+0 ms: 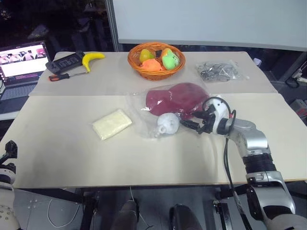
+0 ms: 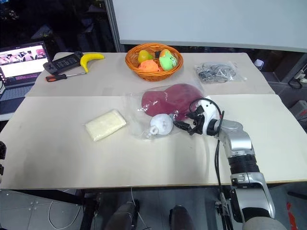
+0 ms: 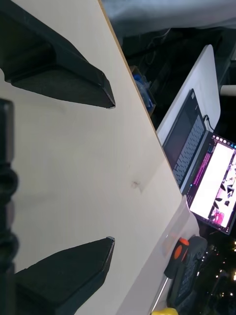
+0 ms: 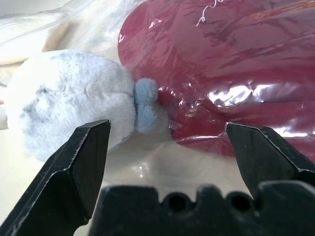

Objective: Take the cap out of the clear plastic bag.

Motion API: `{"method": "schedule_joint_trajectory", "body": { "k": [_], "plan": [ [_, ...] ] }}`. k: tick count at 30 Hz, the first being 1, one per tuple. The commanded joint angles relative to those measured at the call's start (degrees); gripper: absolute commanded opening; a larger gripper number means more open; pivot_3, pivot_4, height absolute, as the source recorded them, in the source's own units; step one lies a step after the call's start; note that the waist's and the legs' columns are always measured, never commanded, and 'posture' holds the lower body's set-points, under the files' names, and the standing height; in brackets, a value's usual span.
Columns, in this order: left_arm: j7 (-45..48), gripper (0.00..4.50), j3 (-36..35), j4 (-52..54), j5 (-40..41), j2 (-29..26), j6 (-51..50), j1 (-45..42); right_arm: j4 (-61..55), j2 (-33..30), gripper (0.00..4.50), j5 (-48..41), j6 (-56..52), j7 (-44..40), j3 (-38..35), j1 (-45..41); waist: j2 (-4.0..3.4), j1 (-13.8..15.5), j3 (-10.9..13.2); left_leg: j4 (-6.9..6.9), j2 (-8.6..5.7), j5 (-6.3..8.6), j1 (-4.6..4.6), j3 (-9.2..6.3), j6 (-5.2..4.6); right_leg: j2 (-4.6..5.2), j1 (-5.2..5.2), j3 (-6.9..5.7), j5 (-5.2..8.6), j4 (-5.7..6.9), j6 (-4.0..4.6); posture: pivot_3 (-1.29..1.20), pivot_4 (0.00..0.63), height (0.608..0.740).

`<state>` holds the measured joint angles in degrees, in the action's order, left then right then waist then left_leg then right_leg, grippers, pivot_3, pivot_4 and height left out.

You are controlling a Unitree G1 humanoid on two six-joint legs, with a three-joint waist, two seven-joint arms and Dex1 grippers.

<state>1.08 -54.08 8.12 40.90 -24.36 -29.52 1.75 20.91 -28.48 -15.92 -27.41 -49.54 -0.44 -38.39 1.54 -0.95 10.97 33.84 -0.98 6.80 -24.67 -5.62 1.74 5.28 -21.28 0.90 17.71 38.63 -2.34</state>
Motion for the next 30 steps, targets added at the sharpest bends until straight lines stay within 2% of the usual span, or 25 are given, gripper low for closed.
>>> {"method": "schedule_joint_trajectory", "body": {
  "k": [1,3,4,6,8,11,17,21,23,25,28,30],
  "plan": [
    [8.8,4.50,6.8,6.8,2.7,-5.7,-1.5,-0.3,-6.6,-1.2,4.48,-7.1,-4.3,-6.4,-1.6,-4.6,0.01,0.0,0.0,0.00,0.00,0.00,0.00,0.00,0.00,0.00,0.00,0.00,0.00,0.00,0.00,0.00,0.150,0.740],
    [21.4,4.50,16.6,16.2,8.1,-13.9,-7.7,-0.5,-15.2,-3.2,4.48,-16.2,-11.3,-17.1,-0.9,-9.2,0.09,0.3,0.3,0.01,0.01,0.00,-0.09,-0.01,0.00,-0.03,-0.10,-0.01,0.00,0.07,0.02,0.00,0.150,0.740],
    [25.1,4.50,19.2,18.8,9.8,-16.7,-9.4,-0.4,-17.8,-4.2,4.48,-19.3,-13.6,-21.2,-0.3,-10.5,0.06,0.3,0.3,0.05,0.03,-0.10,-0.34,-0.16,0.13,-0.04,-0.33,-0.17,-0.03,0.19,0.07,0.00,0.150,0.740],
    [29.1,4.50,22.4,21.1,10.9,-21.1,-11.1,-0.3,-20.7,-5.4,4.48,-22.6,-15.9,-28.3,2.0,-11.9,-0.07,-0.1,0.2,0.05,0.03,-0.21,-0.73,-0.11,0.17,-0.04,-0.80,-0.06,-0.18,0.26,0.04,0.00,0.150,0.740],
    [32.6,4.50,24.1,24.2,13.1,-24.5,-12.8,0.0,-23.5,-6.0,4.48,-23.3,-15.6,-33.2,5.4,-12.3,0.04,-0.6,-0.1,-0.05,0.05,-0.08,-0.55,-0.02,0.14,-0.04,-0.63,0.00,-0.17,0.08,0.03,0.00,0.150,0.740],
    [35.1,4.50,24.5,26.8,14.4,-26.6,-13.7,0.7,-26.5,-6.7,4.48,-22.8,-14.9,-35.5,8.8,-11.8,0.05,-1.6,-0.1,-0.06,0.34,0.34,-0.13,0.07,0.05,-0.28,-0.10,-0.01,-0.08,-0.31,0.17,0.00,0.150,0.740],
    [37.0,4.50,25.3,24.3,10.5,-28.3,-12.9,0.8,-25.1,-5.2,4.48,-19.5,-12.0,-31.8,10.2,-11.1,-0.09,-1.4,0.0,0.08,0.87,0.31,-0.53,0.29,0.09,-0.82,-0.84,0.25,-0.15,0.15,0.38,0.00,0.150,0.740],
    [38.5,4.50,30.1,18.7,2.1,-30.4,-9.5,-1.9,-24.4,-4.8,4.48,-17.0,-10.5,-29.7,10.9,-10.2,-0.09,-1.4,0.0,0.09,0.96,0.28,-0.47,0.30,0.13,-0.93,-0.88,0.24,-0.17,0.27,0.49,0.00,0.150,0.740],
    [37.4,4.50,35.8,10.7,-6.4,-31.1,-5.1,-5.8,-24.0,-5.0,4.48,-15.7,-9.6,-29.1,11.2,-9.4,-0.09,-1.3,0.0,0.09,0.96,0.28,-0.47,0.31,0.14,-0.92,-0.88,0.24,-0.18,0.27,0.49,0.00,0.150,0.740],
    [36.1,4.50,42.3,0.2,-14.1,-30.3,-1.5,-12.1,-23.3,-5.1,4.48,-14.3,-8.4,-28.3,11.2,-8.7,-0.09,-0.9,0.0,0.09,0.94,0.27,-0.47,0.33,0.15,-0.92,-0.88,0.24,-0.18,0.29,0.50,0.00,0.150,0.740],
    [38.0,4.50,49.9,-11.0,-21.4,-27.5,4.0,-19.2,-22.7,-5.1,4.48,-13.4,-7.8,-27.2,10.8,-8.2,-0.09,-0.4,0.0,0.10,0.93,0.26,-0.48,0.34,0.16,-0.92,-0.91,0.23,-0.18,0.29,0.49,0.00,0.150,0.740],
    [39.5,4.50,55.8,-19.2,-26.3,-23.5,8.1,-23.5,-23.6,-5.2,4.48,-13.7,-8.2,-26.4,10.1,-7.6,-0.07,-0.6,0.0,0.10,0.91,0.26,-0.55,0.38,0.17,-0.89,-0.95,0.25,-0.18,0.26,0.48,0.00,0.150,0.740]
  ]
}}
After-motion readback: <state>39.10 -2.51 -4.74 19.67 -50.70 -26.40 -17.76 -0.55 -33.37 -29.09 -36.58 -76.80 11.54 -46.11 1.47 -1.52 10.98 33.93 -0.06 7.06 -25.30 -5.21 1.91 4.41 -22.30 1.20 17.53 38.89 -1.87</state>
